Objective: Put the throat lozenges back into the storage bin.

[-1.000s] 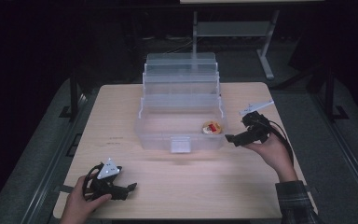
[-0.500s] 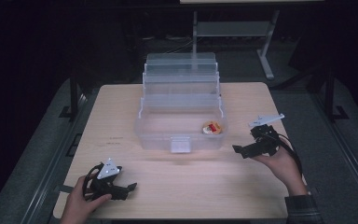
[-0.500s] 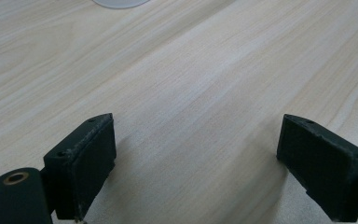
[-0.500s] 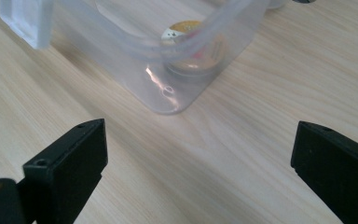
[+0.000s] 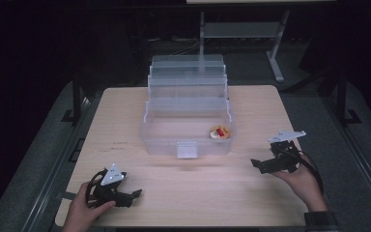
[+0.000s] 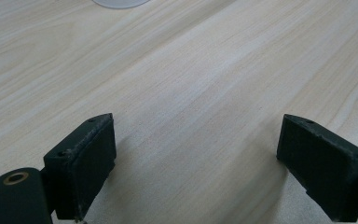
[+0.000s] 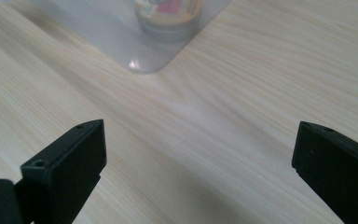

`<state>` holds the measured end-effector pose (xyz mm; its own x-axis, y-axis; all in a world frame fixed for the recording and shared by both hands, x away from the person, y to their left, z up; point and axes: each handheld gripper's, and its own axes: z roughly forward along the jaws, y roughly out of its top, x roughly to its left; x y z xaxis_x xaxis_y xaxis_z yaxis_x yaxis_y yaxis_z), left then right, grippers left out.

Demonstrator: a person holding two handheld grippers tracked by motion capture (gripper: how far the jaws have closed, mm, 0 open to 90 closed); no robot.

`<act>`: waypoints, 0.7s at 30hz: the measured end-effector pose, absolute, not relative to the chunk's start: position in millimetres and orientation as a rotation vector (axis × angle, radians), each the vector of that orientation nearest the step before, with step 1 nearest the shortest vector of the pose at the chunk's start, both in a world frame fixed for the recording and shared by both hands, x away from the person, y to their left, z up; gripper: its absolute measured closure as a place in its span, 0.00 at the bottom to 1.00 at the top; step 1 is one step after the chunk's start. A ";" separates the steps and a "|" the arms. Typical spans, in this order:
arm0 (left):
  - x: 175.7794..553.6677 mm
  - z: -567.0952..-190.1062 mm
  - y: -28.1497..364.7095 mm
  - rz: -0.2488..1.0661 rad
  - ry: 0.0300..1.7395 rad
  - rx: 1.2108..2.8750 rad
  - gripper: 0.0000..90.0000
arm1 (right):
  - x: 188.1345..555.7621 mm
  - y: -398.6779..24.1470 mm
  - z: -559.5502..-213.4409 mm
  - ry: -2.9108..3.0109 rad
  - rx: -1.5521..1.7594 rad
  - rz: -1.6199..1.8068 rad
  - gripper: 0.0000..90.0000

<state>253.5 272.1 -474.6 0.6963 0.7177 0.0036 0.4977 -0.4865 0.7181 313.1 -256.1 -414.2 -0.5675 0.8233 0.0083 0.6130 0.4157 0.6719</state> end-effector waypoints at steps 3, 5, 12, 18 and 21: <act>253.5 -474.7 272.1 0.396 0.923 2.188 0.12 | 308.3 -259.1 -418.9 2.347 1.243 0.904 0.03; 253.6 -474.7 272.1 0.397 0.923 2.187 0.12 | 305.3 -261.1 -422.5 2.343 1.253 0.901 0.03; 253.5 -474.7 272.2 0.396 0.923 2.190 0.12 | 294.2 -267.4 -435.1 2.322 1.281 0.895 0.03; 253.5 -474.7 272.2 0.396 0.923 2.190 0.12 | 285.5 -271.8 -445.9 2.303 1.290 0.898 0.02; 253.5 -474.7 272.2 0.396 0.923 2.190 0.12 | 281.7 -273.5 -451.8 2.298 1.300 0.889 0.02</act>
